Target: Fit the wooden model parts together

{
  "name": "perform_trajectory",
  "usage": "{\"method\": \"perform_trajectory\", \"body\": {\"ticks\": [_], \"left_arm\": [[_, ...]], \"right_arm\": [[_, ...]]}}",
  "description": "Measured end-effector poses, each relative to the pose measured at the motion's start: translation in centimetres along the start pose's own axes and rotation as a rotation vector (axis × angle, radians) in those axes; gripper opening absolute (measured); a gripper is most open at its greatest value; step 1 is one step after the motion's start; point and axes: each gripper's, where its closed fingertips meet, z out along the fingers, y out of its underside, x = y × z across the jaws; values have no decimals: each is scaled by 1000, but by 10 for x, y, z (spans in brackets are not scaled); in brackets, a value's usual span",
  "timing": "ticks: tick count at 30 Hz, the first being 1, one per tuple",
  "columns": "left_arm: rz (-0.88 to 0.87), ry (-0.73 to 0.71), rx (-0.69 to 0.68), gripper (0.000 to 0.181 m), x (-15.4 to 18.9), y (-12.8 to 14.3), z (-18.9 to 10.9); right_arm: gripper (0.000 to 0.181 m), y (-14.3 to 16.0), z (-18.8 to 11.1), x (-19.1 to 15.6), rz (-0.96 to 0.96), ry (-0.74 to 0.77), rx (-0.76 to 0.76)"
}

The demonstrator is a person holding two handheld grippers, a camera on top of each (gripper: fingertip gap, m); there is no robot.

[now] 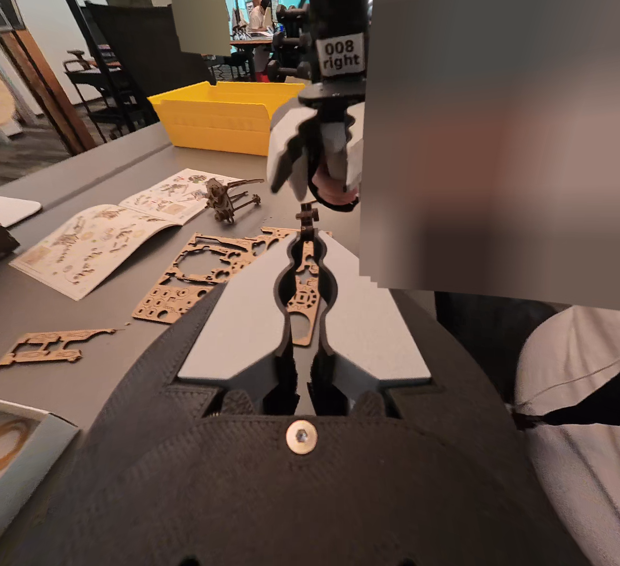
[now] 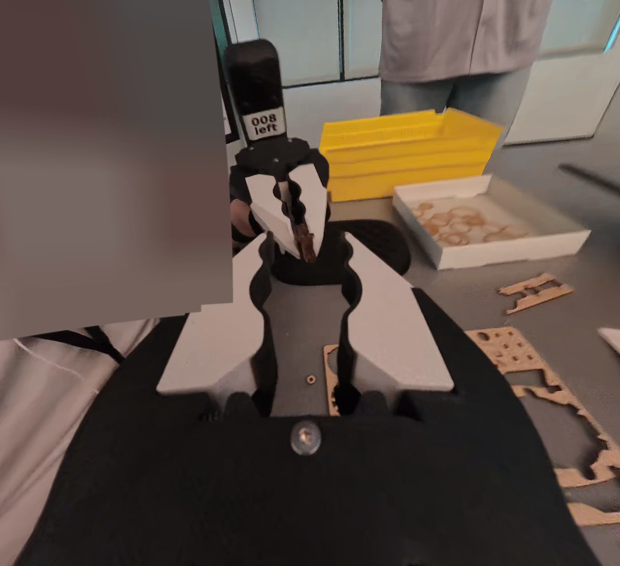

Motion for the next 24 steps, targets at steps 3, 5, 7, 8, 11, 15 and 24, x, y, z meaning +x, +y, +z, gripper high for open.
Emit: {"method": "perform_trajectory", "body": {"ticks": [3,5,7,8,11,15,24], "left_arm": [[57,-25,2,4,-1,-2,0],[78,-25,-1,4,1,-2,1],[88,-25,-4,4,2,-2,1],[93,-17,-6,4,3,-2,1],[113,-17,-13,4,4,-1,3],[116,3,-22,4,7,0,4],[105,24,-1,10,6,0,1]], "right_arm": [[28,12,7,1,32,-17,-48],[22,14,9,-1,12,-24,-64],[21,13,10,-2,-1,-23,-60],[20,12,10,-3,-2,-30,-59],[11,14,10,-6,5,-60,-74],[10,16,8,-8,-18,-65,-93],[7,15,6,-9,-99,-22,-88]]}}
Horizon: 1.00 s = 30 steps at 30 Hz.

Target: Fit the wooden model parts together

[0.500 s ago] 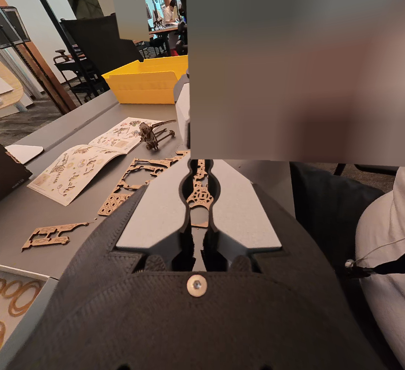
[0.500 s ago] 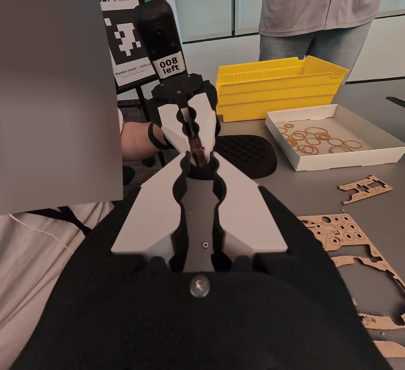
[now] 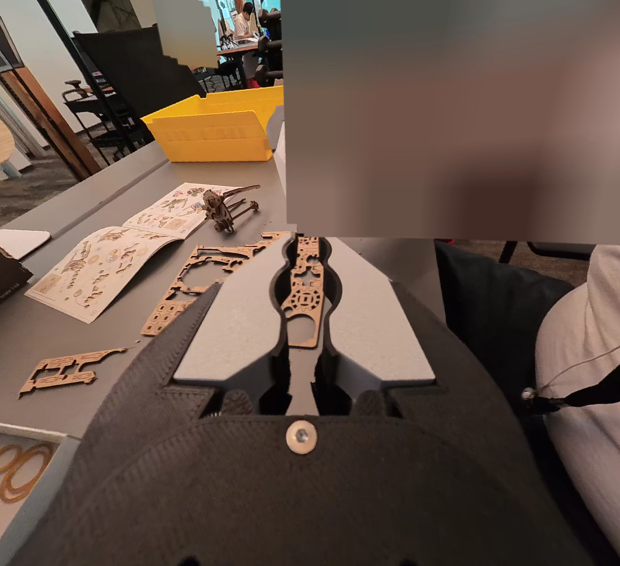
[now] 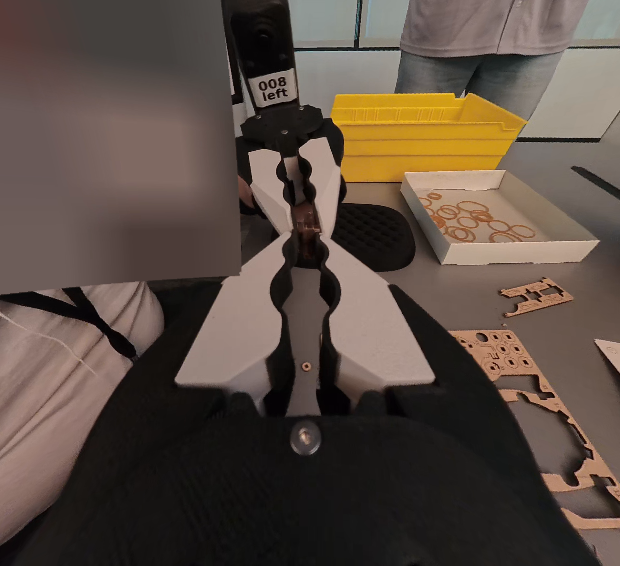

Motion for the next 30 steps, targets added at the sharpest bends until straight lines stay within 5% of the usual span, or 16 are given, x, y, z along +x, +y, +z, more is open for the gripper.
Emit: {"method": "perform_trajectory", "body": {"ticks": [15,24,30], "left_arm": [[35,-10,-25,9,-2,-6,-2],[-39,-9,-37,12,-10,15,2],[-237,-44,-259,24,-22,50,-9]], "right_arm": [[8,4,-1,2,-167,92,-93],[7,24,-2,15,-85,101,-95],[7,49,-15,30,-32,154,-191]]}}
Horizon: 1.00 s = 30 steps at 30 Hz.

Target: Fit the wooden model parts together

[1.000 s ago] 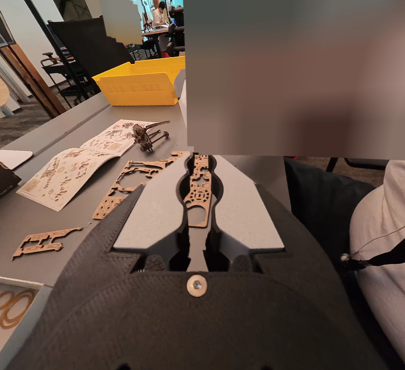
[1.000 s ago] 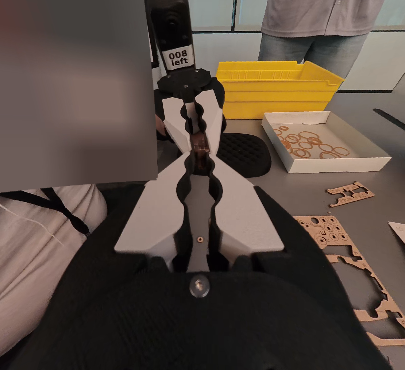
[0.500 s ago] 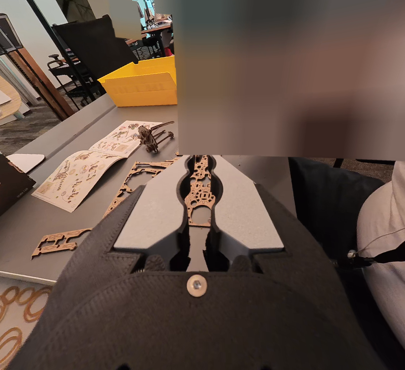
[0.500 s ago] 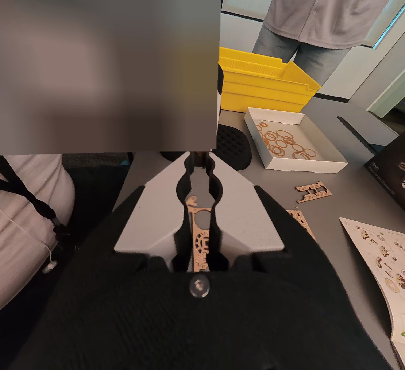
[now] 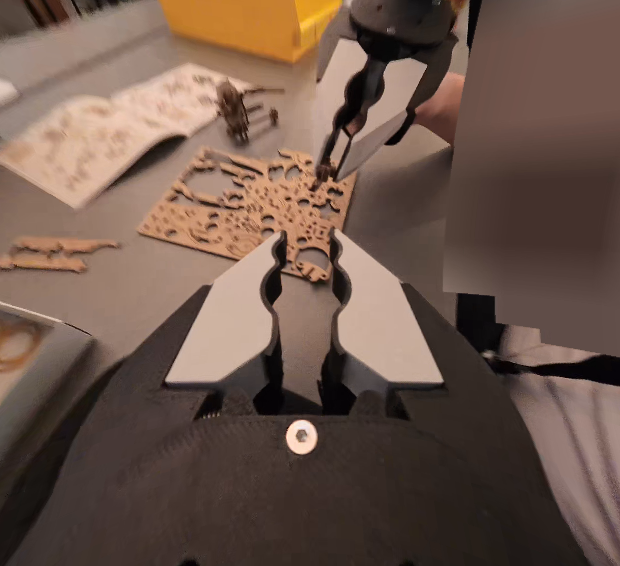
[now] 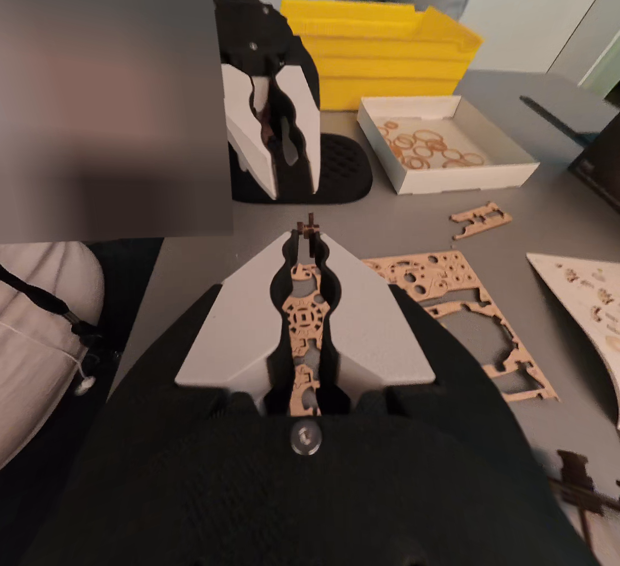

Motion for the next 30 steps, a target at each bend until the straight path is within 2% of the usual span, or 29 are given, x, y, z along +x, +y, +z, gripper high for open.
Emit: {"method": "perform_trajectory", "body": {"ticks": [2,4,7,12,18,21,25,30], "left_arm": [[-46,19,-31,26,6,8,5],[-11,-11,-11,27,8,9,10],[15,-33,-6,20,8,8,11],[-54,95,72,10,21,-2,2],[-91,147,120,1,22,-6,-5],[-195,128,169,1,10,-8,-17],[-362,146,213,1,-1,-5,-36],[-456,162,183,1,-4,0,-40]], "right_arm": [[8,11,5,-2,40,-12,-40],[8,16,14,-8,107,-67,-74],[8,9,25,-20,177,-170,-73],[8,-7,25,-27,200,-246,-25],[8,-17,28,-31,225,-319,21],[28,-11,22,-25,106,-320,41],[24,31,27,-8,-153,-265,-167],[16,54,45,-5,-375,-303,-348]]}}
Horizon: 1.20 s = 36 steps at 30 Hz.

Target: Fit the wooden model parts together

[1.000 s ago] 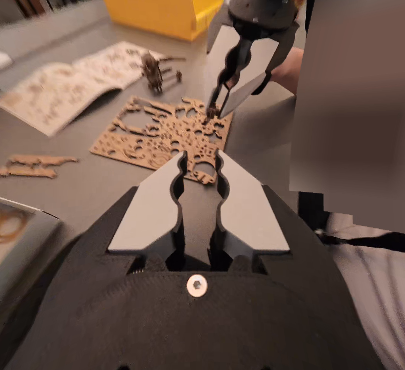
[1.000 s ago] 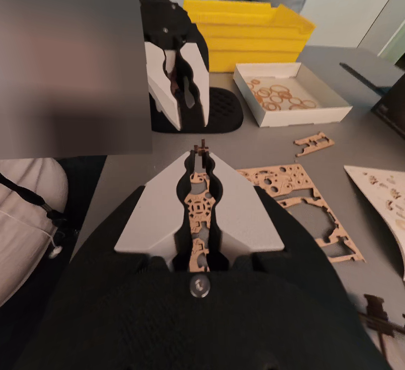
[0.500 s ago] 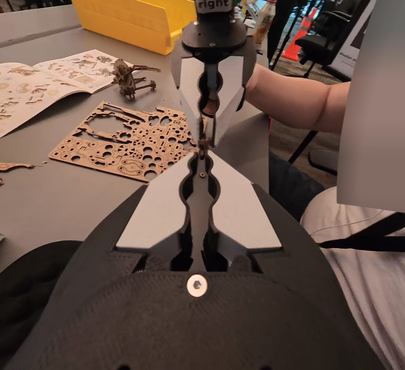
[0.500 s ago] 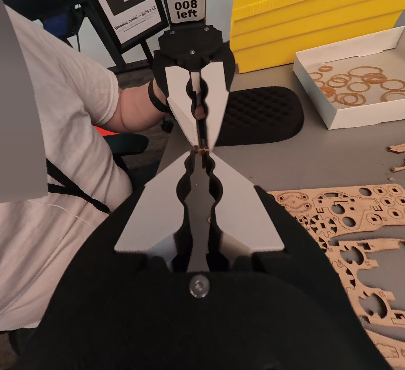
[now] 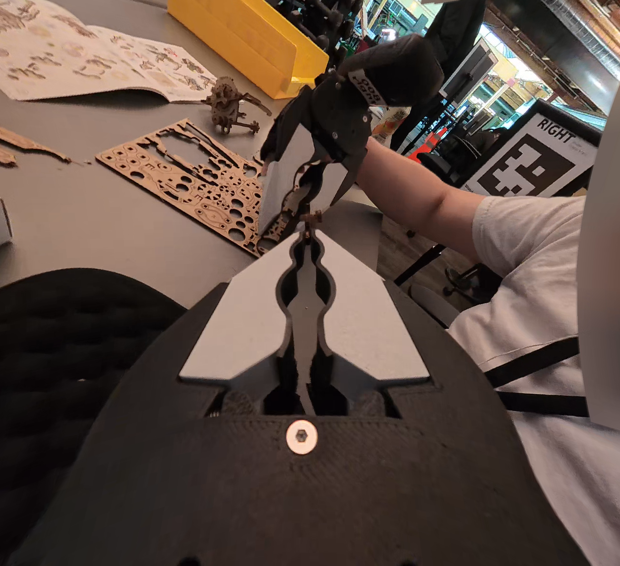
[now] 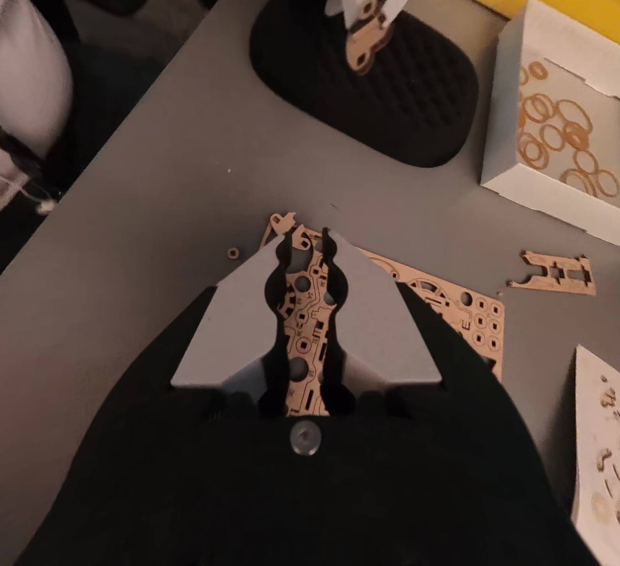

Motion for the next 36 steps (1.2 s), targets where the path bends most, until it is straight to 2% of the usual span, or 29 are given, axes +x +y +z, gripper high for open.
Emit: {"method": "perform_trajectory", "body": {"ticks": [4,9,12,17,22,28,32,36], "left_arm": [[-64,26,1,1,-1,-2,0],[-96,40,-4,1,-3,-5,1],[-97,22,-10,1,-6,-6,3],[-72,-98,-43,1,-27,-4,7],[-125,-134,-84,1,-33,2,22],[-356,41,-75,1,-21,4,35],[-340,12,-123,1,-25,13,38],[-335,30,-150,1,-24,16,40]], "right_arm": [[17,7,11,-8,-29,-96,-62],[15,4,15,-11,-29,-150,-51],[1,4,12,-9,-3,-150,-51],[1,-16,-7,0,218,-114,114],[1,-52,-28,6,644,-290,294],[1,-39,-21,1,852,-397,195],[1,-38,-17,-3,923,-472,182],[1,-30,-12,-4,965,-475,135]]}}
